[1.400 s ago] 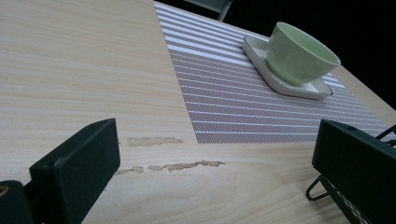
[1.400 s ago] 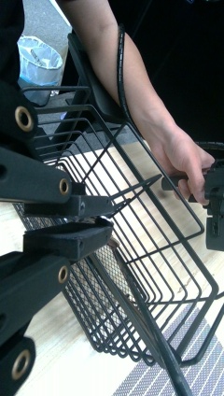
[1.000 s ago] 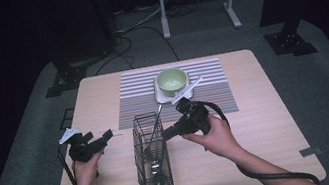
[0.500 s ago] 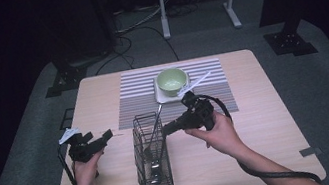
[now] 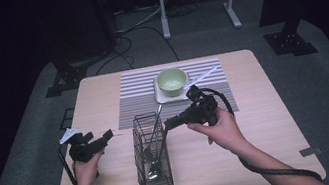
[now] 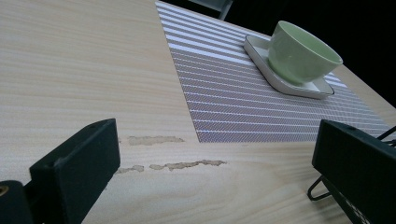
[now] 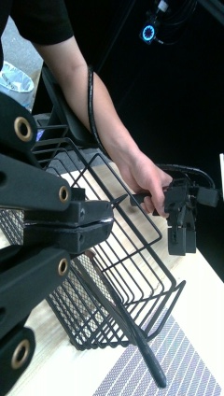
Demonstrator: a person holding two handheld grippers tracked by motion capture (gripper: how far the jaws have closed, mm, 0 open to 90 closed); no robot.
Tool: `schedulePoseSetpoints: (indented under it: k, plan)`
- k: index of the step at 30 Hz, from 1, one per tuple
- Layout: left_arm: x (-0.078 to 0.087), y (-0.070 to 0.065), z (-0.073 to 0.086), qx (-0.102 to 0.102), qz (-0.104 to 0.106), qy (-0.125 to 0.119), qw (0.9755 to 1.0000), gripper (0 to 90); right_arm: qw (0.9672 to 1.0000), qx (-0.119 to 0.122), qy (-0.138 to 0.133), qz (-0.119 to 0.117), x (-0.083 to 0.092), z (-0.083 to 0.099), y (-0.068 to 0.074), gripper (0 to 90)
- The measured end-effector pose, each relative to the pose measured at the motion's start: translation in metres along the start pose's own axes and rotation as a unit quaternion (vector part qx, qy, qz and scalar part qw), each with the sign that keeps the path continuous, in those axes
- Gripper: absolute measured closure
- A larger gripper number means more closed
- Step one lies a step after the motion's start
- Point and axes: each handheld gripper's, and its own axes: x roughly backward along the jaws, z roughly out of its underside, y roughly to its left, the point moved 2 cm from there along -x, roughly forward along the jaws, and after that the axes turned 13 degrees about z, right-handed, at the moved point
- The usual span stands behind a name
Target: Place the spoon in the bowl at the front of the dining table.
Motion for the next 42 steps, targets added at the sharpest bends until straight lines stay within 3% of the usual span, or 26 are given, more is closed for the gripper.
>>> schedulePoseSetpoints:
  k: [42]
  plan:
    - [0.000, 0.001, 0.000, 0.000, -0.002, 0.000, 1.0000, 0.0, 0.9985, -0.020, -0.050, -0.012, 0.043, -0.020, -0.004, 88.9]
